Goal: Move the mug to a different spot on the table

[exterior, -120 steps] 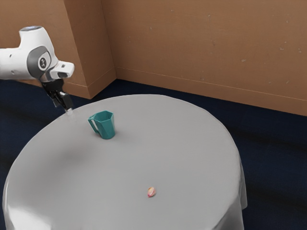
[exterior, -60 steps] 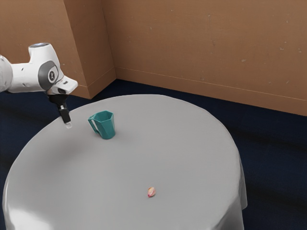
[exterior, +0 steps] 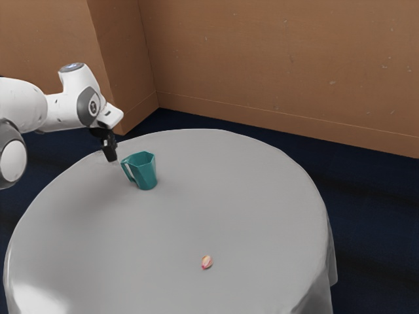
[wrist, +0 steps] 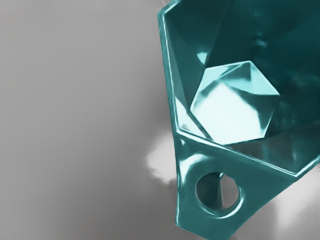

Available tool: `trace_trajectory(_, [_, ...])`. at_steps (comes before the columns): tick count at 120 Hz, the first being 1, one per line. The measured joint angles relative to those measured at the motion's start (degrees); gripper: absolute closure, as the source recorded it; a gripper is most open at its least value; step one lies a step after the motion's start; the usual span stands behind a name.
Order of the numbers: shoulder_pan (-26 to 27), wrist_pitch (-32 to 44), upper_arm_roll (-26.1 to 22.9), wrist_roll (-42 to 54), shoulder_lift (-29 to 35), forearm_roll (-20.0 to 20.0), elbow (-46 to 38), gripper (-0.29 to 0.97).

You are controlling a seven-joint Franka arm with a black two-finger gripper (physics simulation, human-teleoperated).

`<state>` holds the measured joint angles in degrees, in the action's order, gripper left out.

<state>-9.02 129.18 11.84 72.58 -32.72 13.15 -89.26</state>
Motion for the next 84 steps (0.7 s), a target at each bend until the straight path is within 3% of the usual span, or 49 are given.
trace_trajectory(84, [-1.87, 0.73, -3.39, 11.29, -4.19, 5.06, 1.88, 0.07])
